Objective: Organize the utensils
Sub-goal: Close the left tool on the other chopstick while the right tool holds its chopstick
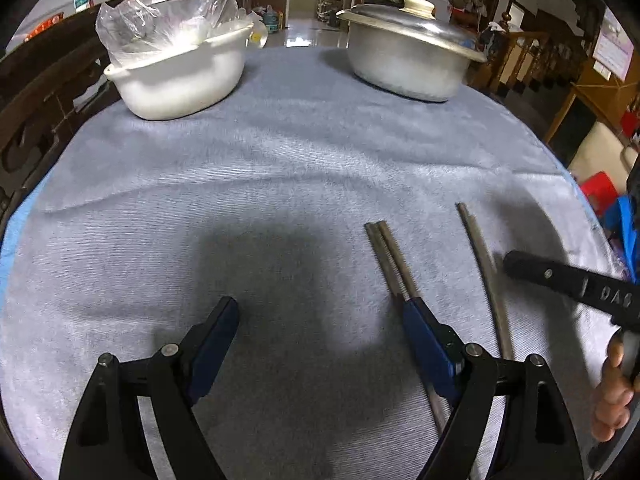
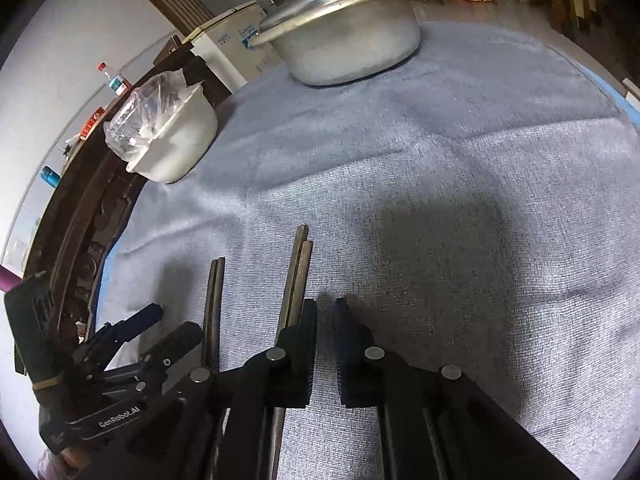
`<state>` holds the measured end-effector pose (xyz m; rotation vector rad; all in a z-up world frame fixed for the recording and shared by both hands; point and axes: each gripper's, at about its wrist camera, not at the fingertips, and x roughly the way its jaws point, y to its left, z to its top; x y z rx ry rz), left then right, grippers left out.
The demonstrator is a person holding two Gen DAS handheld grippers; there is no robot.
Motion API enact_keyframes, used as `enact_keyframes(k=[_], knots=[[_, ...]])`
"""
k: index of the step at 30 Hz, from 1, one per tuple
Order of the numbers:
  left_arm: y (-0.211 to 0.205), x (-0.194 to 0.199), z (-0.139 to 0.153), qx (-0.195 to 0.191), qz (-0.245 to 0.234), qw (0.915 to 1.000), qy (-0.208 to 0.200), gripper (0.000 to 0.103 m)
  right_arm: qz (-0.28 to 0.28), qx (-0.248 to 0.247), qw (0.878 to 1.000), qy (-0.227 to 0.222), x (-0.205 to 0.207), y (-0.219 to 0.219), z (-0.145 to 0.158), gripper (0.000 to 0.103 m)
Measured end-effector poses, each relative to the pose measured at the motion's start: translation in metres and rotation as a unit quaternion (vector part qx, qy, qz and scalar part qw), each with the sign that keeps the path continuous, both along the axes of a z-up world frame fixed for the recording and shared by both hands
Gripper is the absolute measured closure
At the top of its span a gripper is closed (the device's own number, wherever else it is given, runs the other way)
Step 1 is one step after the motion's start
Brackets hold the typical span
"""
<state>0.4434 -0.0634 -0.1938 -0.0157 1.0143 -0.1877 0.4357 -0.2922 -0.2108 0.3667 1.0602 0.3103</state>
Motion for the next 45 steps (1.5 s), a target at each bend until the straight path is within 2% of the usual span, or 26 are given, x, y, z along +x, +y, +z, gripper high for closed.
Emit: enact_keyframes(k=[9, 11, 12, 14, 16, 22, 24, 26, 29, 30, 38, 45], knots=[[-0.011, 0.011, -0.003, 0.025, -0.003, 0.9997, -0.002, 0.017, 0.003, 0.005, 1.0, 0.005, 0.002, -0.004, -0.001, 0.099], [-0.015, 0.014, -0.005, 0.057, -0.015, 0.9983, 0.003, 0.017, 0.001, 0.009, 1.0, 0.008, 0.003, -0.005, -0.002, 0.099], [-0.015, 0.014, -0.004, 0.061, -0.019, 0.998, -0.003, 0.017, 0.0, 0.01, 1.0, 0.008, 0.003, -0.005, -0.001, 0.1], [-0.013, 0.014, -0.003, 0.06, -0.026, 0.9979, -0.001, 0.017, -0.001, 0.007, 1.0, 0.005, 0.003, -0.003, -0.001, 0.099], [-0.01, 0.015, -0.002, 0.061, -0.034, 0.9976, 0.004, 0.017, 0.002, 0.008, 1.0, -0.001, 0.004, 0.001, 0.001, 0.094], [-0.003, 0.015, -0.002, 0.06, -0.044, 0.9972, 0.008, 0.017, 0.018, -0.016, 1.0, -0.013, 0.008, 0.024, 0.002, 0.094], [-0.004, 0.015, -0.002, 0.06, -0.045, 0.9972, 0.007, 0.02, 0.017, -0.04, 0.999, -0.018, 0.009, 0.029, 0.004, 0.095], [-0.007, 0.015, 0.0, 0.059, -0.051, 0.997, 0.001, 0.033, 0.028, -0.07, 0.997, -0.024, 0.009, 0.035, 0.005, 0.096], [-0.014, 0.016, 0.002, 0.061, -0.064, 0.9961, -0.004, 0.046, 0.03, -0.106, 0.994, -0.025, 0.007, 0.039, 0.008, 0.096], [-0.016, 0.016, 0.002, 0.062, -0.068, 0.9957, -0.006, 0.048, 0.026, -0.105, 0.994, -0.019, 0.008, 0.037, 0.007, 0.096], [-0.009, 0.024, 0.004, 0.056, -0.069, 0.9957, 0.025, 0.048, 0.008, -0.145, 0.989, 0.028, 0.031, 0.048, 0.01, 0.093], [0.001, 0.027, 0.008, 0.03, -0.041, 0.9963, 0.069, 0.047, 0.02, -0.156, 0.986, 0.05, 0.038, 0.051, 0.01, 0.093]])
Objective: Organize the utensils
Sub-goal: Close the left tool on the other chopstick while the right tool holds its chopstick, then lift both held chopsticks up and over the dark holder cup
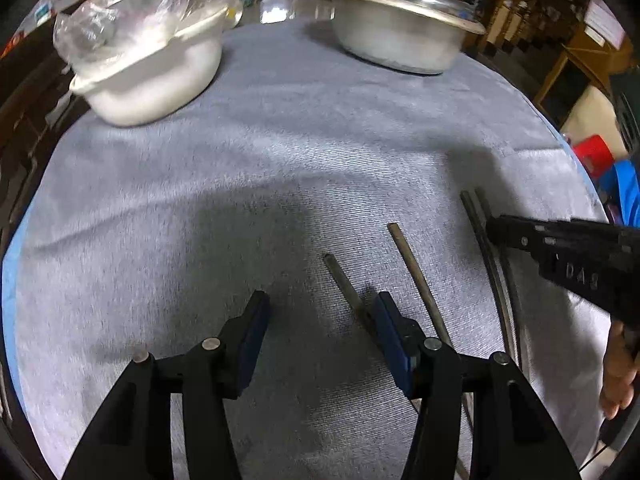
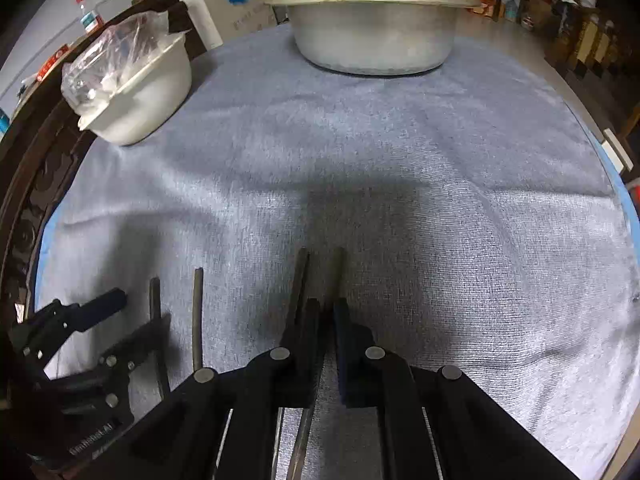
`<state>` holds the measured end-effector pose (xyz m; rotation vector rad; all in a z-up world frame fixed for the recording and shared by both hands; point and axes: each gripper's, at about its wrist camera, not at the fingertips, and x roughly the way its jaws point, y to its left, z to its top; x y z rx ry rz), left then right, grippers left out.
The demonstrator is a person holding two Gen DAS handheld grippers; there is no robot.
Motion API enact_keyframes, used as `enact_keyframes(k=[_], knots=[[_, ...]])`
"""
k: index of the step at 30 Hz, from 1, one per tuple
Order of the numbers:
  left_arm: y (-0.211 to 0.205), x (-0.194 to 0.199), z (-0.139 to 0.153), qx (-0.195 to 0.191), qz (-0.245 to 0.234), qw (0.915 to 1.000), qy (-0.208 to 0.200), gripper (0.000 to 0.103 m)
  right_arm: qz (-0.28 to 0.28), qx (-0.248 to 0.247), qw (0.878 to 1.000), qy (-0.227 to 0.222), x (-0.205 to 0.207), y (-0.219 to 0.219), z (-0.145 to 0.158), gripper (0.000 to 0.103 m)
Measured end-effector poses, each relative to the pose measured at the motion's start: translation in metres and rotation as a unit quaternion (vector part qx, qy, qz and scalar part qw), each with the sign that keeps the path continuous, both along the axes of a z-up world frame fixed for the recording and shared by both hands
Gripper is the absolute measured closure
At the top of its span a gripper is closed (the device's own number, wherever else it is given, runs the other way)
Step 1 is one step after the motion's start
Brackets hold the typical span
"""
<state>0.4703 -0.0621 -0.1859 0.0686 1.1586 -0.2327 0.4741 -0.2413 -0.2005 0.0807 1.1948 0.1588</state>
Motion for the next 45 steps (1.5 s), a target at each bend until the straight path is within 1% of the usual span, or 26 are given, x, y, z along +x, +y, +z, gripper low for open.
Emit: enact_keyframes(k=[3, 5, 8, 9, 12, 14, 18, 20, 21, 22, 24, 26, 29, 31, 33, 35, 37, 41, 43, 45], knots=[[-0.005, 0.005, 0.0, 0.015, 0.01, 0.9996, 0.02, 0.048, 0.007, -0.001, 1.0, 0.009, -0.004, -0.001, 0.001, 0.095], [-0.007, 0.011, 0.0, 0.018, 0.02, 0.9989, 0.038, 0.048, 0.007, 0.002, 1.0, 0.017, -0.005, -0.004, 0.0, 0.096], [-0.009, 0.02, -0.001, 0.025, 0.035, 0.9967, 0.068, 0.049, -0.002, 0.008, 0.999, 0.035, -0.008, -0.017, 0.0, 0.096], [-0.011, 0.023, -0.001, 0.033, 0.039, 0.9957, 0.077, 0.05, -0.004, 0.007, 0.999, 0.039, -0.01, -0.021, -0.001, 0.096], [-0.017, 0.031, -0.002, 0.049, 0.044, 0.9933, 0.094, 0.051, -0.007, 0.009, 0.999, 0.052, -0.013, -0.028, -0.001, 0.095], [-0.019, 0.034, -0.002, 0.05, 0.046, 0.9927, 0.1, 0.055, -0.011, 0.012, 0.998, 0.056, -0.014, -0.031, -0.001, 0.095], [-0.022, 0.037, -0.001, 0.05, 0.041, 0.9934, 0.096, 0.065, -0.017, 0.019, 0.998, 0.058, -0.012, -0.032, -0.001, 0.095], [-0.024, 0.036, 0.0, 0.049, 0.033, 0.9941, 0.091, 0.083, -0.014, 0.019, 0.998, 0.057, -0.009, -0.032, -0.002, 0.095], [-0.026, 0.036, 0.0, 0.047, 0.027, 0.9945, 0.089, 0.088, -0.012, 0.019, 0.998, 0.056, -0.01, -0.032, -0.002, 0.095], [-0.031, 0.04, -0.001, 0.047, 0.022, 0.9949, 0.087, 0.091, -0.01, 0.019, 0.998, 0.053, -0.01, -0.032, -0.002, 0.095], [-0.032, 0.037, -0.001, 0.048, 0.012, 0.9957, 0.078, 0.092, -0.008, 0.022, 0.999, 0.048, -0.011, -0.032, -0.002, 0.096], [-0.029, 0.033, -0.001, 0.04, 0.01, 0.9965, 0.072, 0.097, -0.012, 0.034, 0.998, 0.043, -0.017, -0.036, -0.002, 0.097], [-0.021, 0.022, 0.0, 0.017, 0.01, 0.998, 0.06, 0.098, -0.025, 0.053, 0.998, 0.035, -0.027, -0.049, -0.001, 0.097], [-0.011, 0.013, 0.003, -0.002, 0.013, 0.9989, 0.046, 0.098, -0.037, 0.065, 0.997, 0.019, -0.041, -0.062, 0.002, 0.097], [-0.002, 0.004, 0.007, -0.015, 0.022, 0.9991, 0.032, 0.098, -0.05, 0.085, 0.995, 0.001, -0.054, -0.076, 0.008, 0.097], [0.01, -0.006, 0.014, -0.033, 0.036, 0.9986, 0.018, 0.098, -0.065, 0.095, 0.993, -0.022, -0.071, -0.092, 0.017, 0.097], [0.019, -0.021, 0.023, -0.043, 0.048, 0.998, 0.0, 0.098, -0.072, 0.106, 0.991, -0.044, -0.086, -0.104, 0.027, 0.097], [0.045, -0.049, 0.046, -0.057, 0.071, 0.995, -0.039, 0.098, -0.091, 0.119, 0.984, -0.101, -0.126, -0.126, 0.053, 0.097], [0.062, -0.065, 0.06, -0.071, 0.09, 0.9915, -0.062, 0.098, -0.1, 0.122, 0.98, -0.122, -0.14, -0.127, 0.064, 0.097], [0.081, -0.081, 0.075, -0.077, 0.108, 0.9879, -0.08, 0.098, -0.113, 0.124, 0.974, -0.152, -0.164, -0.135, 0.076, 0.097]])
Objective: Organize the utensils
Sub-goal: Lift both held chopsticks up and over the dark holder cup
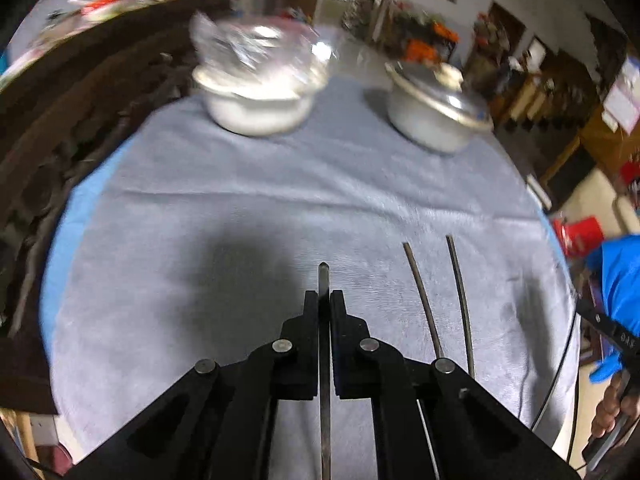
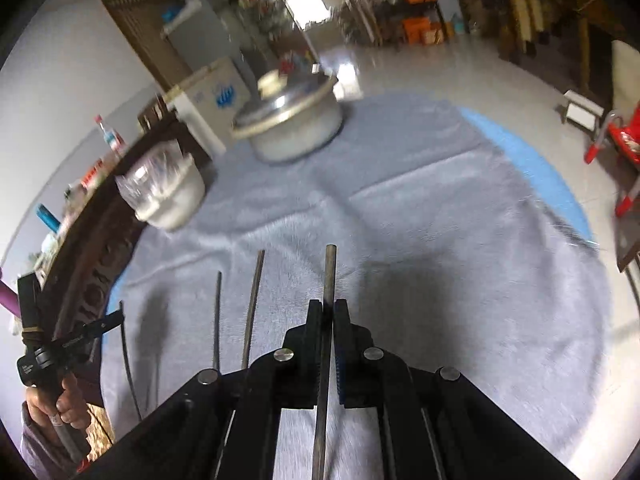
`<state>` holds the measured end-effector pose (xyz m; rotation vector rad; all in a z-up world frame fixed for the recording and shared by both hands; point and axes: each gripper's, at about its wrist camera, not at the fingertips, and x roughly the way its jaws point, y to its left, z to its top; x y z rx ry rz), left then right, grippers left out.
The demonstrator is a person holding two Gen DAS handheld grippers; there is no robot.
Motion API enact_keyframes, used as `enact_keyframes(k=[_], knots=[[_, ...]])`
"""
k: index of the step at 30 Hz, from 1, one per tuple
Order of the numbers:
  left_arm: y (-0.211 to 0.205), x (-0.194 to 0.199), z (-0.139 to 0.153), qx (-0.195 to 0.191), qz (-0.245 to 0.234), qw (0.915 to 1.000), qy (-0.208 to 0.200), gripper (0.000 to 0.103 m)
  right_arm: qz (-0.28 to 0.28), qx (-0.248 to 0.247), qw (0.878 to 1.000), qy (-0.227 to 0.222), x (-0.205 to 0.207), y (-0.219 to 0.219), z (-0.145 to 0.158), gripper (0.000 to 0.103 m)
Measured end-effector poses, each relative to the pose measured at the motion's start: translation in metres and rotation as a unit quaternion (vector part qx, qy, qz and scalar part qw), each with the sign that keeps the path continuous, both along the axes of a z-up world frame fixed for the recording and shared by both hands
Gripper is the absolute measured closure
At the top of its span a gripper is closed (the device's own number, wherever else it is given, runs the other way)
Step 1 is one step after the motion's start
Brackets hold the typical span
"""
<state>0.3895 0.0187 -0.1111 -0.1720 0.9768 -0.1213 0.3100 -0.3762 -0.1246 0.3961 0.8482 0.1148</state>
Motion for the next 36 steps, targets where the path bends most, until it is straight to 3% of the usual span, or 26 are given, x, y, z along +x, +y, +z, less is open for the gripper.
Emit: enact_keyframes(k=[12, 22, 36], knots=[[0.052, -0.118, 0.061, -0.03, 0.065, 0.9908, -0.115, 0.098, -0.042, -0.028, 0.989, -0.138, -0.127, 0.006, 0.06, 0.097], [0.037, -0.199, 0.106, -0.055, 0.035, 0.9804, -0.186, 0.098, -0.046, -0.028, 0.974, -0.221, -0.206, 0.034, 0.09, 0.097], [0.01, -0.257, 0.16, -0.081, -0.003, 0.9653, -0.248, 0.098, -0.042, -0.049, 0.958, -0.28, -0.257, 0.046, 0.136, 0.097]])
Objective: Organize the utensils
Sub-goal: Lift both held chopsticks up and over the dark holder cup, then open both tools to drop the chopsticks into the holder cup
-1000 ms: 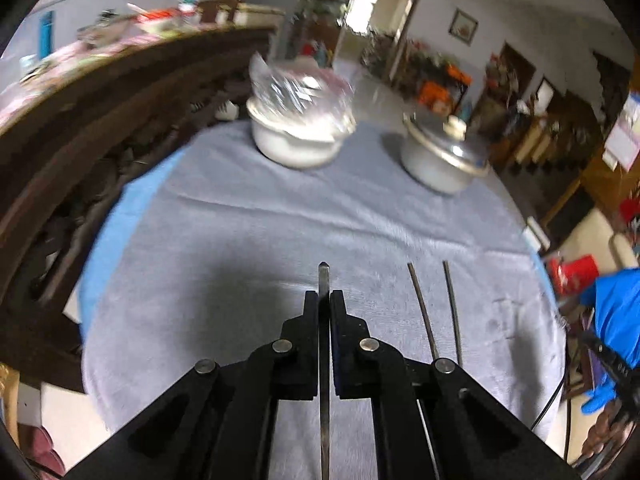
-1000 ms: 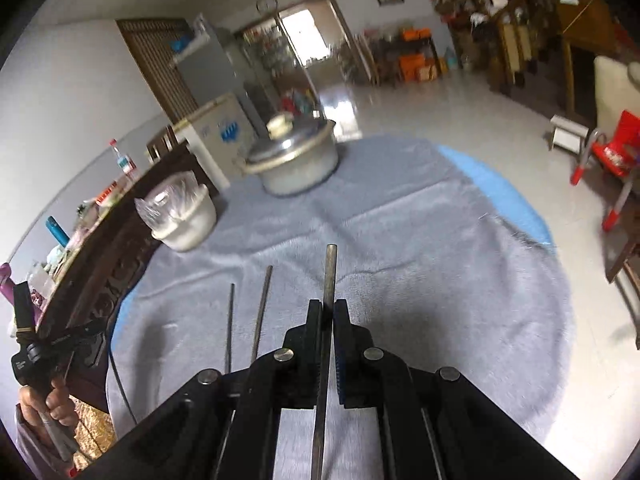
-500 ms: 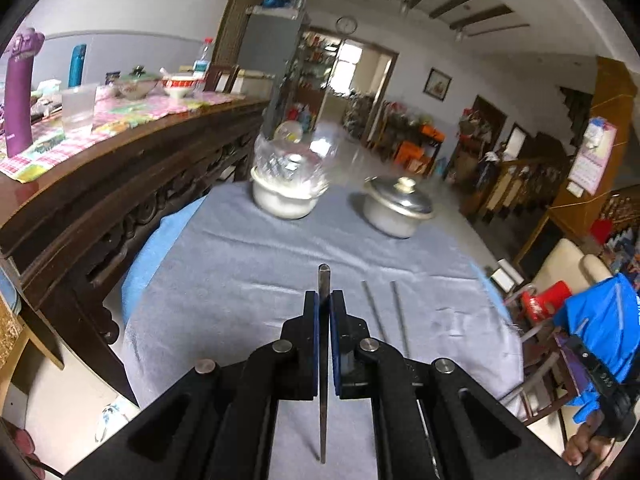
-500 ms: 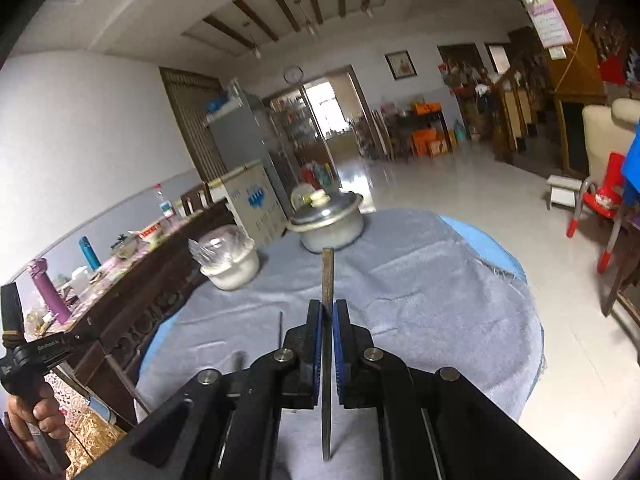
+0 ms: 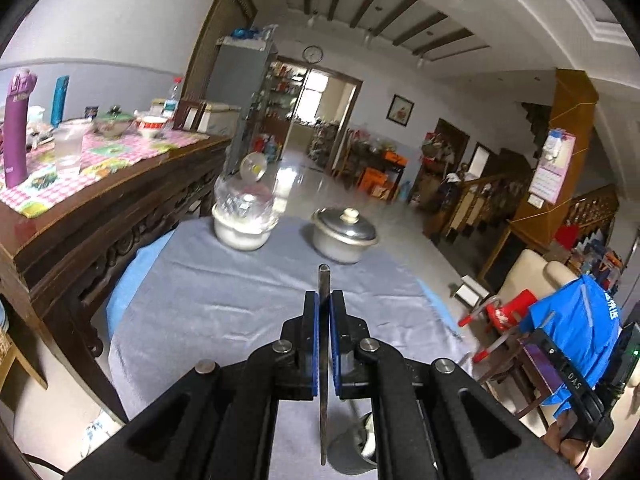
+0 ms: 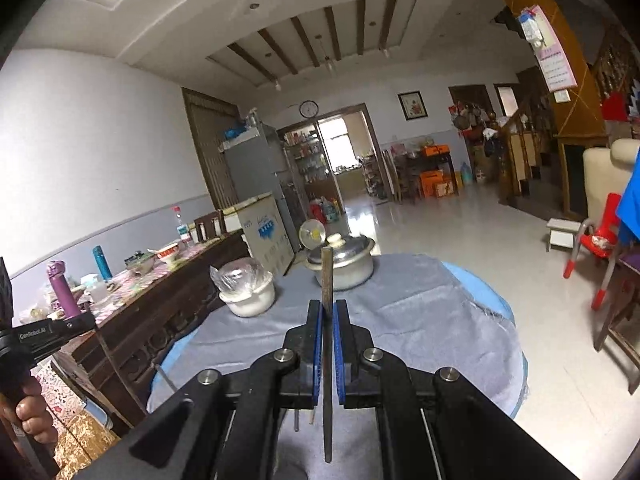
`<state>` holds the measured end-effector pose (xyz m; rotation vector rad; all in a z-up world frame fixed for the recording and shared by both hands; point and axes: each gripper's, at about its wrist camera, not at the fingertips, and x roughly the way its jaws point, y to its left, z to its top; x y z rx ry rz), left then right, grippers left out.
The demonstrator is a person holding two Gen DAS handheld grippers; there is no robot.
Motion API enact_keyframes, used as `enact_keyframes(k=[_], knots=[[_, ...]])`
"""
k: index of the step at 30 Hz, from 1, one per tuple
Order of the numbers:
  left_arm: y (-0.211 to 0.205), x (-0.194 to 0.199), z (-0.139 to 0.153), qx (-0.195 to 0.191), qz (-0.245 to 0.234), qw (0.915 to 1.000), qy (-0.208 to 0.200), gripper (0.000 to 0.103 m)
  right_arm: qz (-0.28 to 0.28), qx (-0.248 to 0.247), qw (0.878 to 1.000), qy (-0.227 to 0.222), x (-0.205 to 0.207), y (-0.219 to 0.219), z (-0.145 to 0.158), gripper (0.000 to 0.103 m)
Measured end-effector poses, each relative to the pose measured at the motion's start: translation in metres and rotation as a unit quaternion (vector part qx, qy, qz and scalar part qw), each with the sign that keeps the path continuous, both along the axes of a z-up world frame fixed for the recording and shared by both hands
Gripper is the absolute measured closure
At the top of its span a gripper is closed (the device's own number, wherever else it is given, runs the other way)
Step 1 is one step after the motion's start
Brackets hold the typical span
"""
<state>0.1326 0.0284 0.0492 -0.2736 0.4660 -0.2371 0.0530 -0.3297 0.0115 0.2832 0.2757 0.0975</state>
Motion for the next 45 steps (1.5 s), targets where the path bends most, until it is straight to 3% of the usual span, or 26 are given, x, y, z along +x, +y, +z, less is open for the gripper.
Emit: enact_keyframes(k=[7, 13, 21, 32, 45], knots=[[-0.017, -0.011, 0.028, -0.01, -0.024, 0.9991, -0.032, 0.098, 0.024, -0.014, 0.999, -0.032, -0.017, 0.016, 0.033, 0.097], [-0.033, -0.013, 0.032, -0.01, -0.033, 0.9983, -0.048, 0.098, 0.055, -0.02, 0.997, -0.049, -0.021, 0.038, 0.046, 0.097], [-0.052, -0.011, 0.011, 0.014, -0.026, 0.9981, -0.054, 0.098, 0.087, -0.037, 0.995, -0.011, -0.008, 0.066, 0.019, 0.097], [-0.062, 0.001, -0.026, 0.037, -0.026, 0.9989, -0.006, 0.098, 0.115, -0.046, 0.992, 0.037, 0.002, 0.081, -0.016, 0.097], [-0.063, -0.008, -0.032, 0.045, -0.037, 0.9983, 0.007, 0.098, 0.123, -0.022, 0.99, 0.066, 0.003, 0.082, -0.033, 0.097]])
